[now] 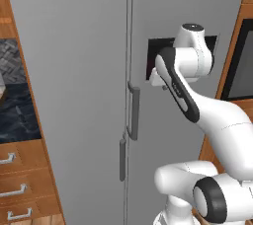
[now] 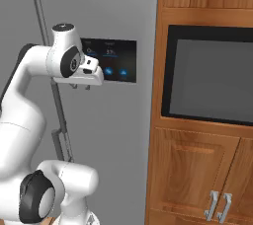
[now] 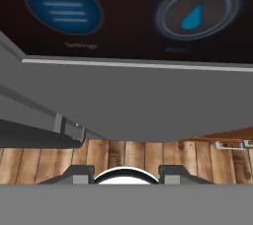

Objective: Retrieve the butter from the fridge and place it on a plate on the dining table. Then retrieve the butter knife by the fridge and place it near the plate.

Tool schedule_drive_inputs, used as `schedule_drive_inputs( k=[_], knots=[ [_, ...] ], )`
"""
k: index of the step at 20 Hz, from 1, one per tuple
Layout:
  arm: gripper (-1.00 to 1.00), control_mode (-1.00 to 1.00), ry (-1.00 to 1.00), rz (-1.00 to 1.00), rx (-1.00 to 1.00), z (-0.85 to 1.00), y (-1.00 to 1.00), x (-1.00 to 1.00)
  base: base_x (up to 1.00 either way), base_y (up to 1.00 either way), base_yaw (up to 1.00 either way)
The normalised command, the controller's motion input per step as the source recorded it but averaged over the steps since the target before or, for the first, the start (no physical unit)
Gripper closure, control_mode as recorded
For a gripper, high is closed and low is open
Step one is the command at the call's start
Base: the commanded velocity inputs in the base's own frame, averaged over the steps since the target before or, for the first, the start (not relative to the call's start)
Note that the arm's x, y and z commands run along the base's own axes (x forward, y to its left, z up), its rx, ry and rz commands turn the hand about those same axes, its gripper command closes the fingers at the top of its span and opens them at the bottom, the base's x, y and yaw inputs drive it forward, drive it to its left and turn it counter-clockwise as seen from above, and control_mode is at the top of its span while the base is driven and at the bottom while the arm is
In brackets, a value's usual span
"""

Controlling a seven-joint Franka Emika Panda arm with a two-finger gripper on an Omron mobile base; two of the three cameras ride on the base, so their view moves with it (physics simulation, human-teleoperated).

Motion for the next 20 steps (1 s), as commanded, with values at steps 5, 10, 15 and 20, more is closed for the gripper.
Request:
schedule_drive_inputs(
  k=[5, 10, 15, 20],
  knots=[
    [-1.00, 1.00, 0.00, 0.00, 0.00, 0.00, 0.00, 0.00, -0.16, 0.00, 0.00],
    [-1.00, 1.00, 0.00, 0.00, 0.00, 0.00, 0.00, 0.00, -0.54, 0.14, -0.04],
    [-1.00, 1.00, 0.00, 0.00, 0.00, 0.00, 0.00, 0.00, -0.70, 0.43, -0.06],
    [-1.00, 1.00, 0.00, 0.00, 0.00, 0.00, 0.00, 0.00, -0.54, 0.60, -0.02]
  ],
)
